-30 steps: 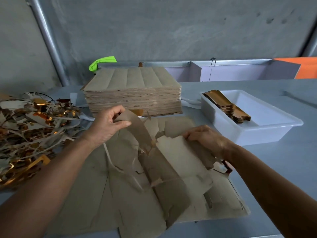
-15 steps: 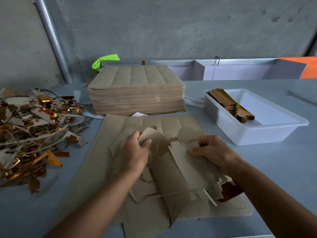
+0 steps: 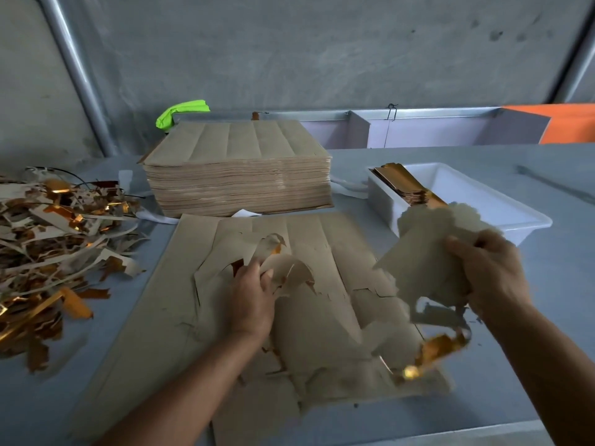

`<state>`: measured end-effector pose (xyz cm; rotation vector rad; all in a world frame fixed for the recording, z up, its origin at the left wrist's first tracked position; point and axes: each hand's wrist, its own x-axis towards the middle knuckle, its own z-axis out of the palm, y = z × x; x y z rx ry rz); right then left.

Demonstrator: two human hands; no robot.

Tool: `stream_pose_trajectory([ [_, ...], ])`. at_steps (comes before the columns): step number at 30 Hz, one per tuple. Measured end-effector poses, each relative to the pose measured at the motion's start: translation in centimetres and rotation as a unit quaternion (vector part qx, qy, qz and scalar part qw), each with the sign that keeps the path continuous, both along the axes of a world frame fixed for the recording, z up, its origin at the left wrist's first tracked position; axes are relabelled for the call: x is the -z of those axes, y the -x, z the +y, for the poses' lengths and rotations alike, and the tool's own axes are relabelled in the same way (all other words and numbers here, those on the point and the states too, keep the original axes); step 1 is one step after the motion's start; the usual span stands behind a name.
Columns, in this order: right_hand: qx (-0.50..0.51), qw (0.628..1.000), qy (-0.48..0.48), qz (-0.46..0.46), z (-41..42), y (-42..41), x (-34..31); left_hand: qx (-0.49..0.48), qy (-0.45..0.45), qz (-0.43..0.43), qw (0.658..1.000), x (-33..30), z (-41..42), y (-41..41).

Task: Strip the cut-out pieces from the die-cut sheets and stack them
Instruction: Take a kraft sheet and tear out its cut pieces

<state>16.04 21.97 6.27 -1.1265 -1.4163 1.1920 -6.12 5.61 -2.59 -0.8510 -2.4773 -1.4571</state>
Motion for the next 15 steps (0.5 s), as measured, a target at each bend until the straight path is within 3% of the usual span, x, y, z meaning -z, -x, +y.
stream_pose_trajectory([
  [5, 0.128, 0.976, -0.175, 0.023, 1.7, -1.1, -2.5, 0.004, 0.01, 0.026, 1.0, -0.2, 0.0, 0.1],
  [10, -0.004, 0.936, -0.338, -0.103, 0.3, 3.7, -4.1, 0.108, -0.046, 0.086, 0.989, -1.8, -0.3, -0.5],
  [15, -0.215, 0.881, -0.37, -0.201, -2.9, 9.1, -3.4, 0.22, -0.063, 0.107, 0.968, -4.5, -0.2, -0.1],
])
